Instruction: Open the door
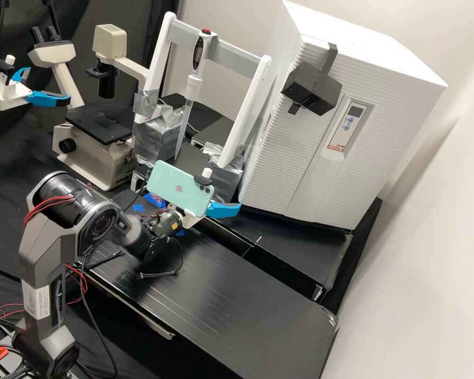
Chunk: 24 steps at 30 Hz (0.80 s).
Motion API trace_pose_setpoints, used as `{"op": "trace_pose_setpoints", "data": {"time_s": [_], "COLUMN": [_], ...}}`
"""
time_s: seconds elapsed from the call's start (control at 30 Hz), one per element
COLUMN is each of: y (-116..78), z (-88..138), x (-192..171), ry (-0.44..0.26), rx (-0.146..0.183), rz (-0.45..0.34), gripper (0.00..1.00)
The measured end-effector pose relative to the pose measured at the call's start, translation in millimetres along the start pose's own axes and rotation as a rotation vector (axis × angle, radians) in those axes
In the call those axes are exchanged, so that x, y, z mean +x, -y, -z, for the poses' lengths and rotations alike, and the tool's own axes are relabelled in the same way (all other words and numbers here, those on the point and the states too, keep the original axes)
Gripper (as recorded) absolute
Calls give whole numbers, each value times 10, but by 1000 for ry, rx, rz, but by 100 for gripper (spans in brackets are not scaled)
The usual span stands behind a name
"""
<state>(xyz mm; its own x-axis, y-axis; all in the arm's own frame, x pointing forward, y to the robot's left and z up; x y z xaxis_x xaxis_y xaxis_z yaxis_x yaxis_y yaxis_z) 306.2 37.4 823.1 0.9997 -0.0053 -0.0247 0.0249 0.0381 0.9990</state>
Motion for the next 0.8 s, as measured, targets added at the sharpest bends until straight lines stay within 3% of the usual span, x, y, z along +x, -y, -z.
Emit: {"op": "trace_pose_setpoints", "data": {"time_s": [0.3, 0.47, 0.67, 0.8], "y": [3, -139, -496, -681], "z": [-4, -38, -14, 82], "x": [-3, -164, -380, -364], "ry": [2, -3, -32, -65], "rx": [0, -12, 69, 87], "rz": [1, -26, -142, -198], "gripper": [100, 100, 100, 100]}}
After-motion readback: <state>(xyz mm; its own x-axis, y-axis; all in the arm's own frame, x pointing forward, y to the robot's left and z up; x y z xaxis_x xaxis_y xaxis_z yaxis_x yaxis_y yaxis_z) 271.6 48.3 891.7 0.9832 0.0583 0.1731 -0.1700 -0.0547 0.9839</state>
